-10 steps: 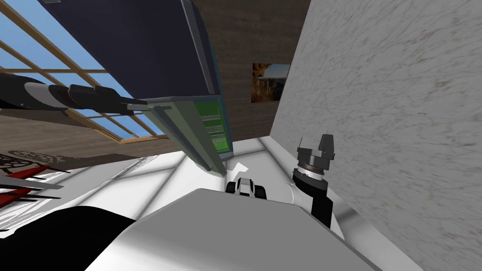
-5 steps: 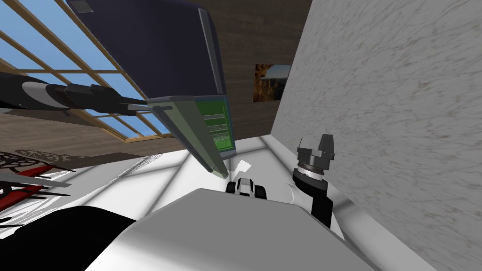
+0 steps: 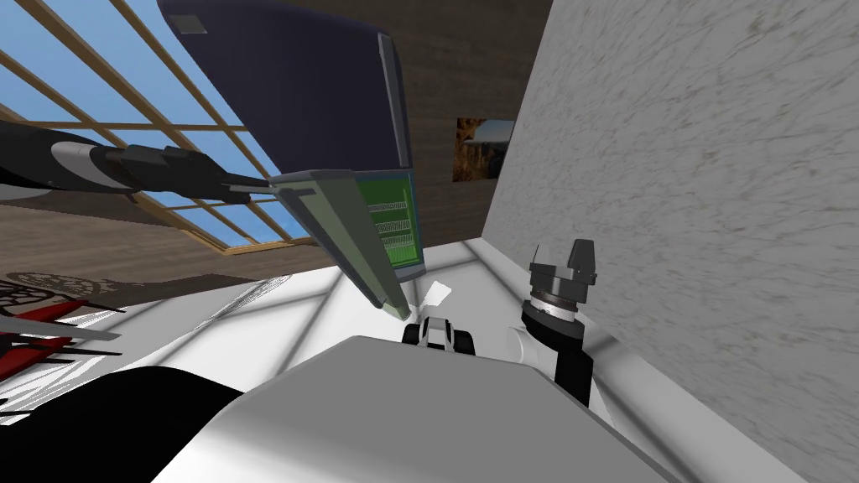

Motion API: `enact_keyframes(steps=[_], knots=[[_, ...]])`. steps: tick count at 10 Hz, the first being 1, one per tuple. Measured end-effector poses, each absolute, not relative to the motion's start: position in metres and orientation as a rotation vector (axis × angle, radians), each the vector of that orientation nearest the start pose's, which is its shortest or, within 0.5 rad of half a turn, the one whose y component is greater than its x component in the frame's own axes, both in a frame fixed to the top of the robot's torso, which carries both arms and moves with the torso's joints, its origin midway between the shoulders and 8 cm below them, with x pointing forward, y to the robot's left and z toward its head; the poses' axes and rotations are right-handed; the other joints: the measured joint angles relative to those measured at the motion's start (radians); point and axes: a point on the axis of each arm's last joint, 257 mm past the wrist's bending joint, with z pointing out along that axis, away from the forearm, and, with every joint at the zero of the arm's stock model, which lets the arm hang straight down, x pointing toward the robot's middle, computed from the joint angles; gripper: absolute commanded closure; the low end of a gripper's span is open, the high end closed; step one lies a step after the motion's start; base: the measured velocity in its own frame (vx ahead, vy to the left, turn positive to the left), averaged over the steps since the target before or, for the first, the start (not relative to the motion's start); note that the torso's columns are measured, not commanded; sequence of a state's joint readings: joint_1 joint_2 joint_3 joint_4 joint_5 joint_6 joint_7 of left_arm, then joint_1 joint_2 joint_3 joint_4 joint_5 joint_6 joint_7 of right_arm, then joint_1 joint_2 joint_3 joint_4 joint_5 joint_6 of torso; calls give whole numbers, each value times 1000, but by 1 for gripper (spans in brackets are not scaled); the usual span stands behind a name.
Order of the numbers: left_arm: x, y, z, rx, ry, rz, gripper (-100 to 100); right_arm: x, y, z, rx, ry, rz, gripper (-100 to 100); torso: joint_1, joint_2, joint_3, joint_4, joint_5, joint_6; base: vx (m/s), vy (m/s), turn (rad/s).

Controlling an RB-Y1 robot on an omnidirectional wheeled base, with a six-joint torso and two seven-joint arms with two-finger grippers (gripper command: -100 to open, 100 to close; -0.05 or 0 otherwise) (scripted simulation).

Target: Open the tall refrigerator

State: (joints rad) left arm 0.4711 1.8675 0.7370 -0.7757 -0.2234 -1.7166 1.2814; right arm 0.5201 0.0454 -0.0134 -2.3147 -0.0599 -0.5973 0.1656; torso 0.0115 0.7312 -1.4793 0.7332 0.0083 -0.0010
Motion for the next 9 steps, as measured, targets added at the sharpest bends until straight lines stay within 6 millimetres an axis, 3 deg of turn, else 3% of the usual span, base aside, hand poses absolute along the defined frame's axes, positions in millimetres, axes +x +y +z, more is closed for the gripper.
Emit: enact_keyframes(steps=[4,9], knots=[[333,464,191,7,2069,-1212,100,314,-294,51,579,496,1179,0,-14,8,4,5,-9,1,-195,243,-65],[327,437,188,104,2095,-1272,100,314,-294,51,579,496,1179,0,-11,8,4,5,-8,1,-164,212,-55]])
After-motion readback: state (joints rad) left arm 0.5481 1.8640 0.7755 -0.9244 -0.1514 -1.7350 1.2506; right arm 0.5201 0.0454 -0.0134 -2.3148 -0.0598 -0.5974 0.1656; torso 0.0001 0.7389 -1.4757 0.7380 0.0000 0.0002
